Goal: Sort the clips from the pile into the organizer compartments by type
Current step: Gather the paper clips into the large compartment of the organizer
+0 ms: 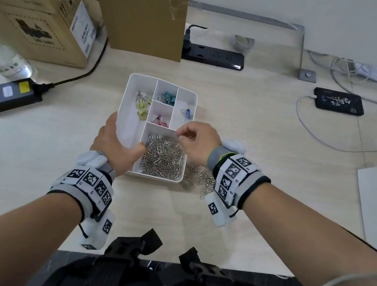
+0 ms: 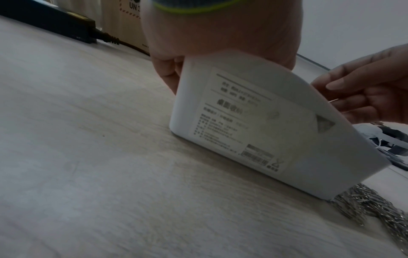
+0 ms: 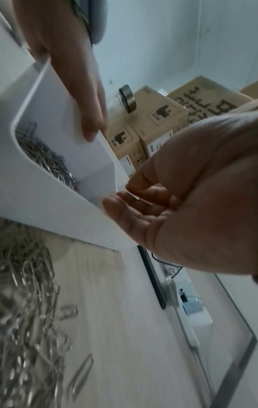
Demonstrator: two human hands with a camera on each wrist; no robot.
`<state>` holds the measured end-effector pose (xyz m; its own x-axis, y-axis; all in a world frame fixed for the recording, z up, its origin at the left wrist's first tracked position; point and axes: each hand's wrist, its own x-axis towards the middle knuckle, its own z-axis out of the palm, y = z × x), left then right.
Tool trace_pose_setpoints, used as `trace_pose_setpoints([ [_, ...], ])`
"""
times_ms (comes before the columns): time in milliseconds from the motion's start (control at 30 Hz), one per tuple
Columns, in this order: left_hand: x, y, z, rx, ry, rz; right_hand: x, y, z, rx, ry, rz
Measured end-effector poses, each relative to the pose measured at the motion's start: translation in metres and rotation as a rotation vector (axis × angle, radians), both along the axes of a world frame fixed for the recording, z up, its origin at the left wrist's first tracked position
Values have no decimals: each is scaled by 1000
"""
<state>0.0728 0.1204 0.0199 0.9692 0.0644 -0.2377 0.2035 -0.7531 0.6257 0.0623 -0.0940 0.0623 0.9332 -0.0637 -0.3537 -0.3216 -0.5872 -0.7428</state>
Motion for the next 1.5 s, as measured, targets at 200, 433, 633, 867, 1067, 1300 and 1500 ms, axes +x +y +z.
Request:
trace_pose_setpoints([
  [200,0,1,1,-28,7,11,-19,-48,-17,-337,32,91],
  [433,1,2,2,-55,-19,32,-55,-36,-49,-623,27,560],
  [633,1,12,3,-27,-8,31,-55,-13,-57,-623,-103,576],
  [867,1,14,1,-20,-16,19,-53,-28,-60,-568,-142,543],
  [1067,1,12,3,5,-6,23,-53,-42,-57,-608,-158,559],
  [1300,1,12,4,1,-15,12,-51,-7,-58,-597,-82,740],
  [1500,0,8,6,-25,-54,1,-56,-36,-52,-600,-149,691],
])
